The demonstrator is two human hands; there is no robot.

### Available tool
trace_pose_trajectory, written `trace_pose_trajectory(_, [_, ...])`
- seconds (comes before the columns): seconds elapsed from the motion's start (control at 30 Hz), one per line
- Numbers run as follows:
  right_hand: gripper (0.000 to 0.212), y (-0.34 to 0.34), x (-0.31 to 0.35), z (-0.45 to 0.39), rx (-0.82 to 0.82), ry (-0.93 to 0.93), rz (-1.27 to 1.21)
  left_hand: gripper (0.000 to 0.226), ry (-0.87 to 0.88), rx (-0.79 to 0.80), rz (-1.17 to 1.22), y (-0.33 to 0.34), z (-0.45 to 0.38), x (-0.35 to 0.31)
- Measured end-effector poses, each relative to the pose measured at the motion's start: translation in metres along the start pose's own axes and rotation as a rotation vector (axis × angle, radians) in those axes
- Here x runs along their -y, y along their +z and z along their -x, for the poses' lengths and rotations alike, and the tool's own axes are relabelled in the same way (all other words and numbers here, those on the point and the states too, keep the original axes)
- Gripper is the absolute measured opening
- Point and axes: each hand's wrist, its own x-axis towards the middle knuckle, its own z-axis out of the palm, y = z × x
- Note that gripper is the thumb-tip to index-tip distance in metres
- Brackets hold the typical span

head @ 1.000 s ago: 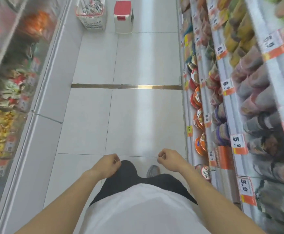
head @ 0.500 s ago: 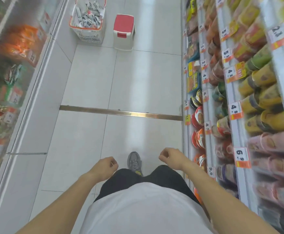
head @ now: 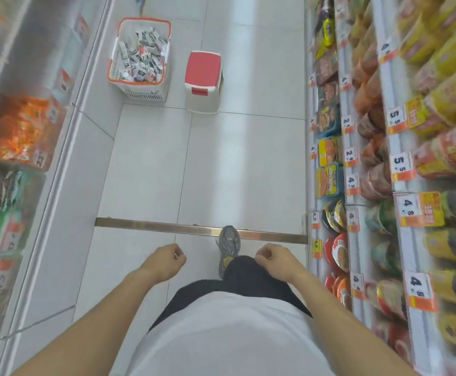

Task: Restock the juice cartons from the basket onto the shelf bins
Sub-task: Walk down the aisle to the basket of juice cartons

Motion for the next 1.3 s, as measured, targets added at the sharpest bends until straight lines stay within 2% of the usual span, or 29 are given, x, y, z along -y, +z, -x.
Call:
trace_pose_trajectory(0.1, [0.012, -0.057, 0.046, -0.048, -0.013, -0.037, 0.013, 0.020, 0.008, -0.032, 0.004, -0.063, -0.034, -0.030])
trace_pose_trajectory(0.27, [0.022, -0.150, 0.131, -0.128, -0.018, -0.070, 0.014, 0.016, 0.029, -0.121, 0.067, -0.162, -0.087, -0.069])
trace_pose_trajectory(0.5, [0.022, -0.229, 0.227, -0.237, -0.010, -0.037, -0.034, 0.018, 0.017, -0.009, 0.055, -0.279, -0.191, -0.100])
trace_pose_trajectory(0.63, [0.023, -0.271, 0.279, -0.277, 0.037, -0.003, -0.042, 0.021, 0.067, 0.001, 0.074, -0.356, -0.247, -0.136])
trace_pose_trajectory(0.73, [0.021, -0.311, 0.313, -0.308, -0.008, -0.010, -0.093, 0.021, 0.095, 0.022, 0.015, -0.414, -0.291, -0.169])
trace_pose_trajectory(0.93, [0.015, -0.400, 0.351, -0.371, -0.107, -0.031, -0.175, 0.023, 0.149, -0.017, 0.006, -0.503, -0.369, -0.259])
trace_pose_trajectory(1.07, [0.013, -0.463, 0.356, -0.431, -0.068, -0.018, -0.175, 0.020, 0.120, 0.009, 0.007, -0.537, -0.425, -0.315])
trace_pose_trajectory(1.3, [0.021, -0.584, 0.394, -0.536, 0.019, -0.006, 0.032, 0.023, 0.077, 0.014, 0.081, -0.588, -0.474, -0.396])
